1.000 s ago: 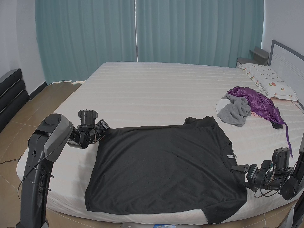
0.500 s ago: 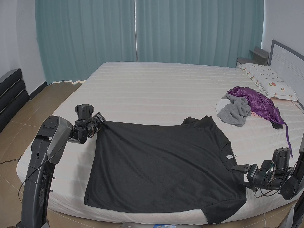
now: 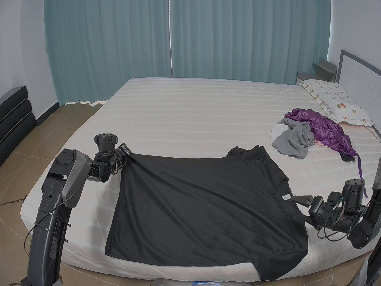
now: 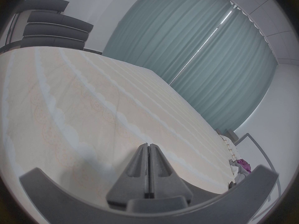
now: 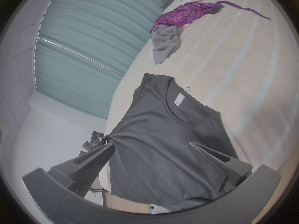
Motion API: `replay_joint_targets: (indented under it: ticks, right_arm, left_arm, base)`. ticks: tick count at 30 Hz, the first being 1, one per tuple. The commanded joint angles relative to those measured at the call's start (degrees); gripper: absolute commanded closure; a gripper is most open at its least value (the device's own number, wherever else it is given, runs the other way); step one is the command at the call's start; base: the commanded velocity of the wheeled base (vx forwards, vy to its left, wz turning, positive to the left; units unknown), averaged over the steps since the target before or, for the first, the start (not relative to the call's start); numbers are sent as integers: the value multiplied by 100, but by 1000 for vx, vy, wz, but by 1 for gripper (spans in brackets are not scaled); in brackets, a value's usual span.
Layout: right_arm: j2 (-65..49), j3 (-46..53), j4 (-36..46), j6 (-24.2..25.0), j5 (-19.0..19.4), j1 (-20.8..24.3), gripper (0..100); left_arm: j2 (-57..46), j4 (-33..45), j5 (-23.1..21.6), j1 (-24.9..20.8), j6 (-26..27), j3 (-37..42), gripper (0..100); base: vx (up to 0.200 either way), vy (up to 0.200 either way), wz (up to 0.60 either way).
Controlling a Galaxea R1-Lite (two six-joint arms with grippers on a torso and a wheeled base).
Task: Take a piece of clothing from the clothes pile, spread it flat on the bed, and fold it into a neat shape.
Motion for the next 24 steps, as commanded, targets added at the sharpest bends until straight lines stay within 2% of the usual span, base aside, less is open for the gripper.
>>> replay_joint_targets:
  ticks: [1,3,5,6,10,13,14,15,20,21,24]
  right_arm:
    - [668,-904,22,-2,-442,343,0]
    - [1002,-1519,269,-37,-855,484,0]
    - [1029,-1572,304,-37,-882,502,0]
    - [1336,-2723,1033,-72,-1198,546,0]
    - [1829,-4173,2202,-72,-1216,493,0]
    - [2365,-5122,2729,-125,-1356,493,0]
    - [2365,-5122,2729,-125,-1356,493,0]
    - [2400,-5667,2976,-178,-1427,475,0]
    - [2479,-6432,3670,-441,-1418,256,0]
    - [2584,-6740,3969,-617,-1444,159,0]
    - [2655,-7038,4145,-828,-1453,45,0]
  left_arm:
    - [-37,-14,-19,-36,-95,48,100]
    - [-29,-23,-19,-44,-218,48,100]
    - [-29,-23,-19,-44,-227,48,100]
    - [-55,-23,-19,-44,-350,48,100]
    - [-46,-23,-28,0,-482,84,100]
    - [-55,-6,-54,17,-605,119,100]
    - [-55,-6,-54,17,-605,119,100]
    - [-64,-32,-37,-9,-605,171,100]
    - [-64,-49,-45,-9,-605,198,100]
    - [-64,-49,-37,-9,-613,198,100]
    - [-64,-49,-37,-9,-613,207,100]
  base:
    - [0,0,0]
    - [0,0,0]
    - [0,0,0]
    - [0,0,0]
    - [0,0,0]
    - [0,0,0]
    - [0,0,0]
    - [0,0,0]
    - [0,0,0]
    - [0,0,0]
    - [0,0,0]
